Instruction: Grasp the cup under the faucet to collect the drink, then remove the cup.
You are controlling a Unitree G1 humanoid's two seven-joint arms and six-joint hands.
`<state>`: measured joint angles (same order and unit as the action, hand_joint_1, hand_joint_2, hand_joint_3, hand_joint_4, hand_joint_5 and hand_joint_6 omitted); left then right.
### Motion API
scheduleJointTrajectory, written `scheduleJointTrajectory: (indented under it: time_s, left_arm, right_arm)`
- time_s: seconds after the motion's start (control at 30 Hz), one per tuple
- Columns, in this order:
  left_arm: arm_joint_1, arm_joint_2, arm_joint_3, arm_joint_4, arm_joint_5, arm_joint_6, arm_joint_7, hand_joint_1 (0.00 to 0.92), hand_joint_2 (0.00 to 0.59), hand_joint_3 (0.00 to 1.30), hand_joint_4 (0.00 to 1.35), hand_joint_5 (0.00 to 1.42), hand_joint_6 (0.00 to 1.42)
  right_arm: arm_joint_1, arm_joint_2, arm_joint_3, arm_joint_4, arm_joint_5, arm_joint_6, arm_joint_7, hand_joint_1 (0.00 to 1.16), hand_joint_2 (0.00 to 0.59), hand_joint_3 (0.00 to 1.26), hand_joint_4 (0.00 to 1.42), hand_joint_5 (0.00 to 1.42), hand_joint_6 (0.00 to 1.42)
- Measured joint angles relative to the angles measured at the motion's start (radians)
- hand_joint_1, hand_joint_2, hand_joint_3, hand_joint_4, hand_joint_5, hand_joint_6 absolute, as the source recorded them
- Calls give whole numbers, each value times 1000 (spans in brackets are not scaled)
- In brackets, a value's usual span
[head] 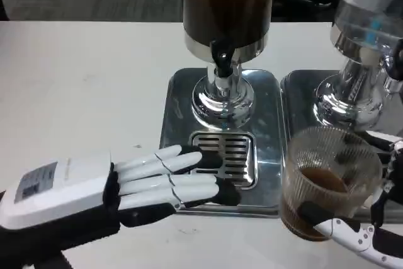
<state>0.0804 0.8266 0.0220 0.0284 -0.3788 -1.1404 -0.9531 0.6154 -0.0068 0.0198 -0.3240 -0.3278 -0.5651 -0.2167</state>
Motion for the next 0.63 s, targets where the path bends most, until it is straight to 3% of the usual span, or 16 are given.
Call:
scheduleJointTrajectory:
  time_s: [0.63]
  left_arm:
    - [0, 0, 0, 0, -2, 29, 0, 0, 46, 74, 0, 0, 0]
  right_arm:
    - [0, 5, -3, -4, 1, 0, 1, 1063, 128, 966, 1009, 1101, 1332]
